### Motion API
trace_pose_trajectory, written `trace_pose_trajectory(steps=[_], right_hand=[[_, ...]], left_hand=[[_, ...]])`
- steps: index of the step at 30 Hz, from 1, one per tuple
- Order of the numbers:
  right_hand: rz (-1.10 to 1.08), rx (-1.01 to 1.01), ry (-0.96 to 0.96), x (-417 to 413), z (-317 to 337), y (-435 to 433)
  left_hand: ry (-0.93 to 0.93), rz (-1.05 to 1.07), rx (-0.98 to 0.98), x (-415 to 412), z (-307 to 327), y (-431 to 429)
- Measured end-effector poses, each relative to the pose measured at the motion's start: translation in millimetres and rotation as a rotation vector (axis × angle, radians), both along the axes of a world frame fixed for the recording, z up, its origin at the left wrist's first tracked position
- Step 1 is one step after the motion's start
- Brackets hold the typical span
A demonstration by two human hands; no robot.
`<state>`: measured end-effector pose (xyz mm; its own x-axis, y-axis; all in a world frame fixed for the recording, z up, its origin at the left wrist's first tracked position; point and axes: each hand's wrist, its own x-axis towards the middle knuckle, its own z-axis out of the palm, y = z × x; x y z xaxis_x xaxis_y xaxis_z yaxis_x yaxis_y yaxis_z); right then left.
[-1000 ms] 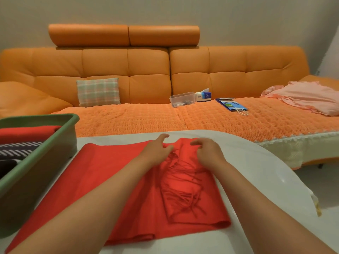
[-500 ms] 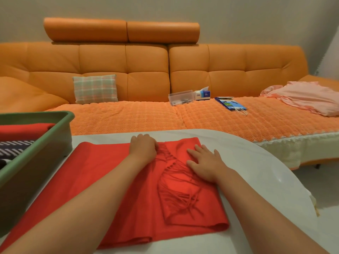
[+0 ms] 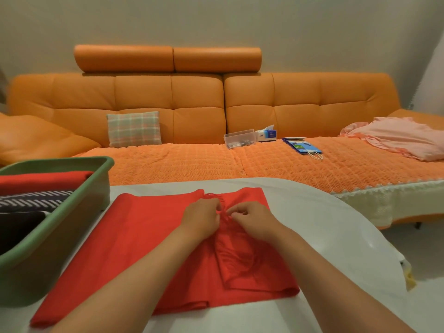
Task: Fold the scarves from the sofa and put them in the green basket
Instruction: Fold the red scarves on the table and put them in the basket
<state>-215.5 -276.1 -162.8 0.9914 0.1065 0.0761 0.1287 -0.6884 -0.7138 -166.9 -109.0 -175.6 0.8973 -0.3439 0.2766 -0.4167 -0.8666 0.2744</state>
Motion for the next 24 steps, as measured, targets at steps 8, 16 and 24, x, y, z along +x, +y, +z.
trace_pose_trajectory(steps=[8,16,24], right_hand=[[0.03,0.239,0.012,10,-6,1],[-0.235,-0.032,-0.152,26,-17,-13],[-0.199,-0.238,-0.135,36,-28,-19]], left_hand=[[0.109,0.023,-0.006,12,11,13],[0.288,0.119,-0.095,49,16,-24],[0.153,0.177,-0.206,63,5,-29]])
